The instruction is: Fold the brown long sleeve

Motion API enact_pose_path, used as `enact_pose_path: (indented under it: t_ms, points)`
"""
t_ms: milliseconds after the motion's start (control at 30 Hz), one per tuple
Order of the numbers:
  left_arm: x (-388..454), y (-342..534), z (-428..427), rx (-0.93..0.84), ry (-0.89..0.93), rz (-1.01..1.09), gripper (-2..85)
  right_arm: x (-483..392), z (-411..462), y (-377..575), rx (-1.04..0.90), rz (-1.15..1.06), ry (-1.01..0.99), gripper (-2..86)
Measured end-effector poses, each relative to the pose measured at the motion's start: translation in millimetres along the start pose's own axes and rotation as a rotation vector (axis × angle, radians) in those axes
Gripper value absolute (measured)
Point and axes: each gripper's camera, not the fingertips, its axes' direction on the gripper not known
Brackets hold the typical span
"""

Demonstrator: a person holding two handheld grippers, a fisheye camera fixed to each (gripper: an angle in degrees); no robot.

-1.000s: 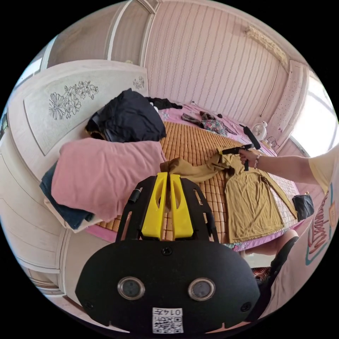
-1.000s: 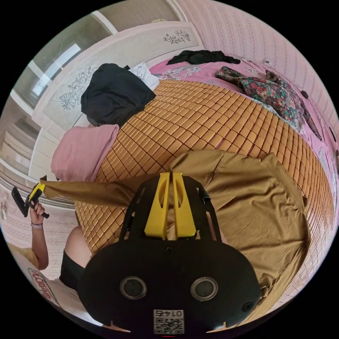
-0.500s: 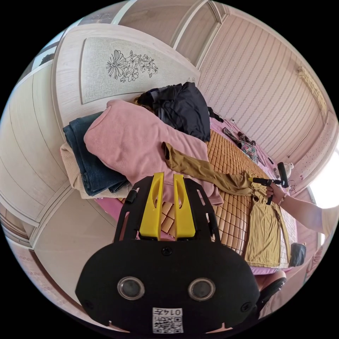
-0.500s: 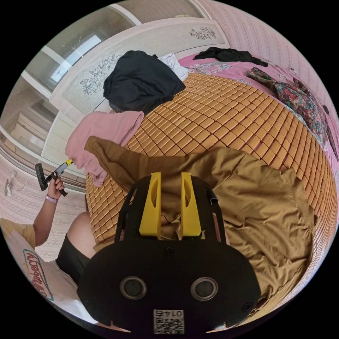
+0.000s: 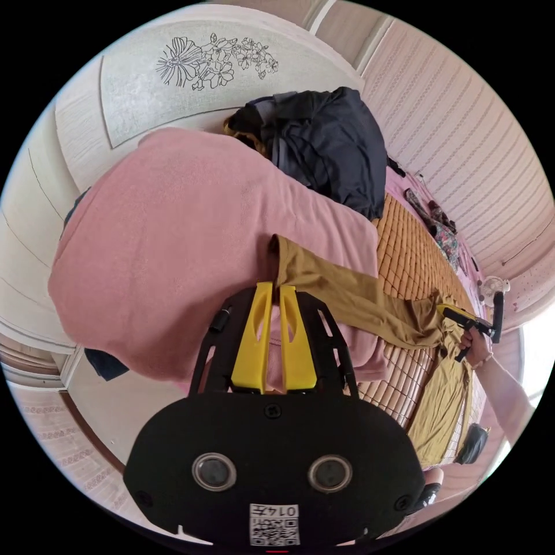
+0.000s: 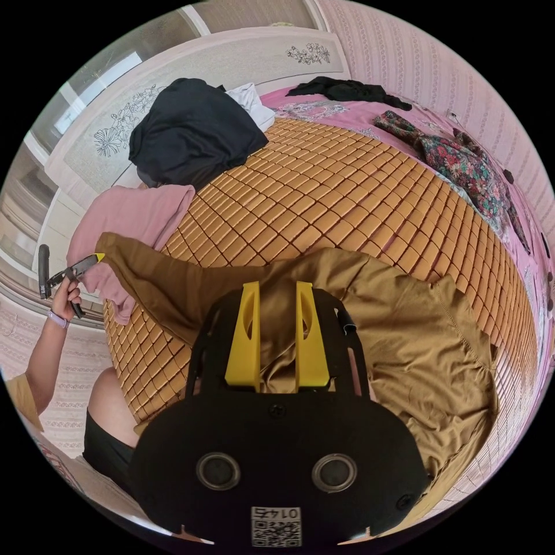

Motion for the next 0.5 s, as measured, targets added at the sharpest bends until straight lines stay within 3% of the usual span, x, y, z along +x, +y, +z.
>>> enact_pose_path:
  t_ms: [100, 233, 500]
  points:
    - [0.1, 10.3, -31.1, 0.096, 0.001, 0.042, -0.2, -1.5, 0.3, -0.5, -0.002, -0.028, 0.028, 8.8]
    - [-7.0, 19.2, -5.2, -0.016, -0.059, 0.054, -0.6, 2.5, 1.0, -3.0, 0.009, -0.021, 0.06, 8.7]
    - [-14.8, 11.3, 4.0, -0.003, -0.031, 0.004, -0.6, 19.6, 12.4, -37.9, -0.01, 0.055, 0.142, 5.1]
